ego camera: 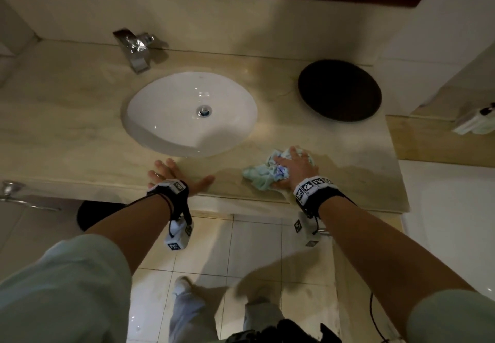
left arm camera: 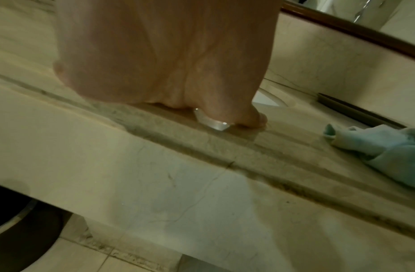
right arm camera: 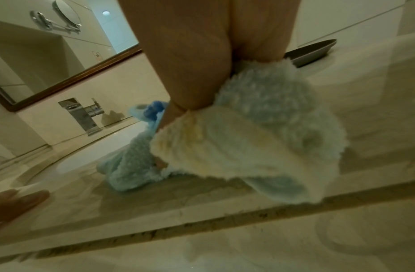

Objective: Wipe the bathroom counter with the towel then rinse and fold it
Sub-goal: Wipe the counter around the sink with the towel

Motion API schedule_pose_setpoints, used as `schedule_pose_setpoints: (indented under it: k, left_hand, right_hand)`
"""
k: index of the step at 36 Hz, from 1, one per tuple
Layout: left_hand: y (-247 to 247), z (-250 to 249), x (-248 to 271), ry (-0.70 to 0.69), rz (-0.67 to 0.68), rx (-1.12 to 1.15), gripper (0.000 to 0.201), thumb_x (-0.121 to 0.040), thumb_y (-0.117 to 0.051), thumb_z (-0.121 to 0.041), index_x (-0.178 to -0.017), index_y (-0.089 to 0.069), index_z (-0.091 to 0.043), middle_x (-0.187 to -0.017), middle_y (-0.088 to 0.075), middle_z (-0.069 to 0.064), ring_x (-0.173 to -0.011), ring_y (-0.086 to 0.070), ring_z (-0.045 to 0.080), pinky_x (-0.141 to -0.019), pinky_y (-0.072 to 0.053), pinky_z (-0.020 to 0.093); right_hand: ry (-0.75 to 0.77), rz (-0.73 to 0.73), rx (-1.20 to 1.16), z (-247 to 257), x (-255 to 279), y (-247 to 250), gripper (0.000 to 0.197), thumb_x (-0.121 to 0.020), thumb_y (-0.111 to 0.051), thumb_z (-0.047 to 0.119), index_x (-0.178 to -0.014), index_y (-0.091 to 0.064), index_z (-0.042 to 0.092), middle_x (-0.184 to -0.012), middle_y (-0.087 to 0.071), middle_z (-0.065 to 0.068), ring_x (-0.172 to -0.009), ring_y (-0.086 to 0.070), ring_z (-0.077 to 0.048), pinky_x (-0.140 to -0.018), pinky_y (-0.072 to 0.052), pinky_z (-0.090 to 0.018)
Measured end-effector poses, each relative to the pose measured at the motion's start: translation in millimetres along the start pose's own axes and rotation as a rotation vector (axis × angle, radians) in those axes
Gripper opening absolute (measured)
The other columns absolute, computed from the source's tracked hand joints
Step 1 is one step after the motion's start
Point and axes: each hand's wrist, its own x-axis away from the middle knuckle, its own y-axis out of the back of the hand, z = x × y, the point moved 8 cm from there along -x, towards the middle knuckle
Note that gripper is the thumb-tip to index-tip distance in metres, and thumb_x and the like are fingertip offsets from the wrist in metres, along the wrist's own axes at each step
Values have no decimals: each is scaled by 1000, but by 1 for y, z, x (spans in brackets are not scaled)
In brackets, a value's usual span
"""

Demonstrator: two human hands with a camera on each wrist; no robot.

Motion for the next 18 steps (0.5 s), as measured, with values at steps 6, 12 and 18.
schedule_pose_setpoints:
  k: [6,12,18]
  left_hand:
    - [6,-3,-2,-55,81,-63,147,-52,-38,-98,-145,24,-2,-153,22,24,-143,7,44,-114,-5,57]
    - [29,9,-14,-221,131,-194,133,-64,-51,-86,-149,17,-11,-157,19,14,-144,-4,41,-115,-10,55]
    - [54,55,-69,-374,105,-301,134,-56,-39,-95,-147,24,-19,-154,30,5,-143,21,35,-115,-2,58]
  right_hand:
    - [-24,24,32,11,5,9,88,-75,-71,55,-148,-24,41,-160,6,-6,-146,-1,-38,-116,-17,-54]
    - [-150,-116,76,49,36,25,82,-79,-68,53,-147,-34,21,-150,-27,-19,-138,-27,-38,-113,-27,-41]
    - [-229,-240,20,127,48,6,74,-73,-58,70,-123,-50,17,-122,-53,-15,-114,-49,-36,-97,-43,-44]
